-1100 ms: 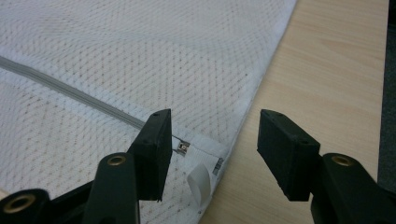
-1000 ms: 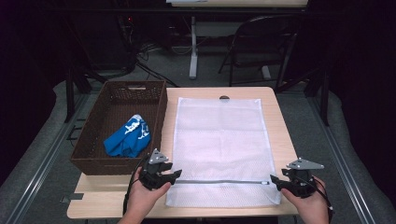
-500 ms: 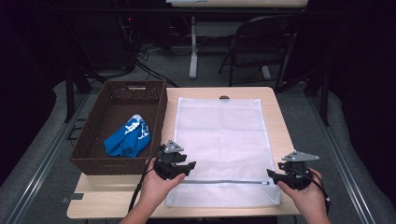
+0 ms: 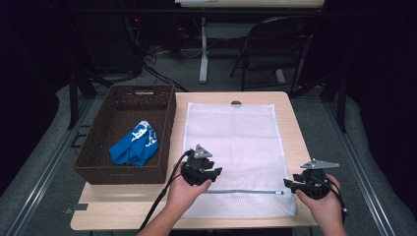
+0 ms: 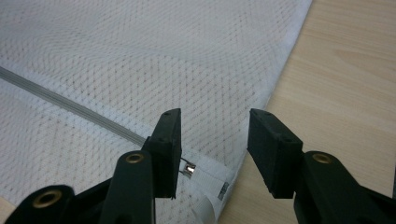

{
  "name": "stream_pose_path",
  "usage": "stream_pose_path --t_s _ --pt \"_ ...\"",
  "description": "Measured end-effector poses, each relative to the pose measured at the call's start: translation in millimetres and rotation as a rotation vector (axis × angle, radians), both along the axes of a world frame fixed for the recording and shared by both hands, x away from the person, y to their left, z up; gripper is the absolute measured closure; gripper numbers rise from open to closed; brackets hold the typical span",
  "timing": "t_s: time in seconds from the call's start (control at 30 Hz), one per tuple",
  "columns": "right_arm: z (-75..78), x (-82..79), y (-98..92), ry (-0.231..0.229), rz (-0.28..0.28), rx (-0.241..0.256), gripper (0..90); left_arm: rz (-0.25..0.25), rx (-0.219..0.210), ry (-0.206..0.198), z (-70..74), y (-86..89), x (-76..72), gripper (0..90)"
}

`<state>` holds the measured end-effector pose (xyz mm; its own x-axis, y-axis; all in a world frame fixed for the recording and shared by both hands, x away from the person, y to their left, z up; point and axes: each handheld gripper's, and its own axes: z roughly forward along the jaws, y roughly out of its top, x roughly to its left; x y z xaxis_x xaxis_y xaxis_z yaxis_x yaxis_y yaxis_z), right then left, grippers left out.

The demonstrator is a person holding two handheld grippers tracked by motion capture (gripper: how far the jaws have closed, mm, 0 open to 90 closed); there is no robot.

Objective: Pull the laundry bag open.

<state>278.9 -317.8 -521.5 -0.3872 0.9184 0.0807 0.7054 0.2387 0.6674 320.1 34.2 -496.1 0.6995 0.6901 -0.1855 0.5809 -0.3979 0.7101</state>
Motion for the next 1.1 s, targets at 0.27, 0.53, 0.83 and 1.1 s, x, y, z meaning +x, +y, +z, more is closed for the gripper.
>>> stream_pose_path --t_s 0.27,0.53,0.83,1.1 --pt "-0.4 -0.6 -1.4 -0.012 -0.027 0.014 49.8 -0.060 0.001 -0.007 0.4 -18.9 -0.3 63.8" --pt "-1.1 0.1 -3.7 -0.012 -0.077 -0.017 52.9 -0.087 0.036 0.009 -2.3 -32.6 0.0 64.2" --pt "-13.6 6.2 -8.9 0.070 -0.110 0.030 63.6 -0.118 0.032 0.037 -13.2 -53.9 0.6 67.3" --pt "-25.1 13.1 -10.8 0.121 -0.134 0.065 66.6 -0.163 0.065 0.035 -25.9 -70.8 -3.1 69.0"
